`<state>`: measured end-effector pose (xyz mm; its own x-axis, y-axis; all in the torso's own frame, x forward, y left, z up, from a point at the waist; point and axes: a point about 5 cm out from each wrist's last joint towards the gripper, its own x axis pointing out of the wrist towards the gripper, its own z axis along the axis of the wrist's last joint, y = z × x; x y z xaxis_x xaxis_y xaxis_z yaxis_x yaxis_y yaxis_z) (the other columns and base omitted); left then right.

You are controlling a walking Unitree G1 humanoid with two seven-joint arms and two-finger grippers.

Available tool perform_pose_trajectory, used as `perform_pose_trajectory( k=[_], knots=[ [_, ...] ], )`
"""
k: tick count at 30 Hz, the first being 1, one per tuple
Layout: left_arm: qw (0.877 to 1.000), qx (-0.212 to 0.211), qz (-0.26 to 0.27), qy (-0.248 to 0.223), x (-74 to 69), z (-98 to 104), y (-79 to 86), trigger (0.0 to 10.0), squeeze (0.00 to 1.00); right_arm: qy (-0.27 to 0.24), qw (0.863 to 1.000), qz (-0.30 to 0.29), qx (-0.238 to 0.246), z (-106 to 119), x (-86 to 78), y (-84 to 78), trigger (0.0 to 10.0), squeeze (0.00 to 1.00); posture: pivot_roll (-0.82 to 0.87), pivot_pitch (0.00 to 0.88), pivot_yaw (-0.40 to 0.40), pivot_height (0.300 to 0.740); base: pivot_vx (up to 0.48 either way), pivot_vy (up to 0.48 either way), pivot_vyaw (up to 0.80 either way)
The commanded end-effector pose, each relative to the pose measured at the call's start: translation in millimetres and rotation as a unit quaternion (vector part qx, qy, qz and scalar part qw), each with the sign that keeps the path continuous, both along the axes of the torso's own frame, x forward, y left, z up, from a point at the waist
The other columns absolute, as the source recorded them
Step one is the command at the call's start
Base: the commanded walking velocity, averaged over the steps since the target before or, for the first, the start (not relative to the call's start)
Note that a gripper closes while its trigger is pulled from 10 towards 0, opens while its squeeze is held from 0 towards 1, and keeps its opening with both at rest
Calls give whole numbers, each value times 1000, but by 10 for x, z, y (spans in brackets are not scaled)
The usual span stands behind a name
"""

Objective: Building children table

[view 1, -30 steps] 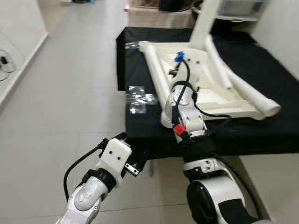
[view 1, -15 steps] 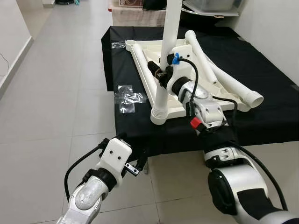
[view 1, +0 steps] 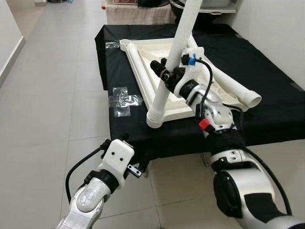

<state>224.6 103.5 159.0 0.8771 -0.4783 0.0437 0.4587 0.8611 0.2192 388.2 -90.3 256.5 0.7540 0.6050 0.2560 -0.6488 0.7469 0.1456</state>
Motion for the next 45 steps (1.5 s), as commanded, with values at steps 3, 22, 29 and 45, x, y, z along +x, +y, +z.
perform_pose_trajectory(
  k=[3,22,29,45],
  knots=[
    [1000,5,-3,6,-2,-41,-3,10000,0,57,997,53,-11,-368,-80,174,10000,0,76,184,-83,740,0,0,0],
    [1000,6,-3,1,16,-27,-7,10000,0,21,961,226,-156,-387,-234,400,10000,0,72,177,-91,740,0,0,0],
    [1000,7,-4,2,-1,-42,-17,10000,0,25,961,209,-180,-294,-115,353,10000,0,71,165,-95,740,0,0,0],
    [1000,7,-6,6,-41,-67,-19,10000,0,-7,965,224,-138,26,-39,-21,10000,0,75,146,-93,740,0,0,0]
  ],
)
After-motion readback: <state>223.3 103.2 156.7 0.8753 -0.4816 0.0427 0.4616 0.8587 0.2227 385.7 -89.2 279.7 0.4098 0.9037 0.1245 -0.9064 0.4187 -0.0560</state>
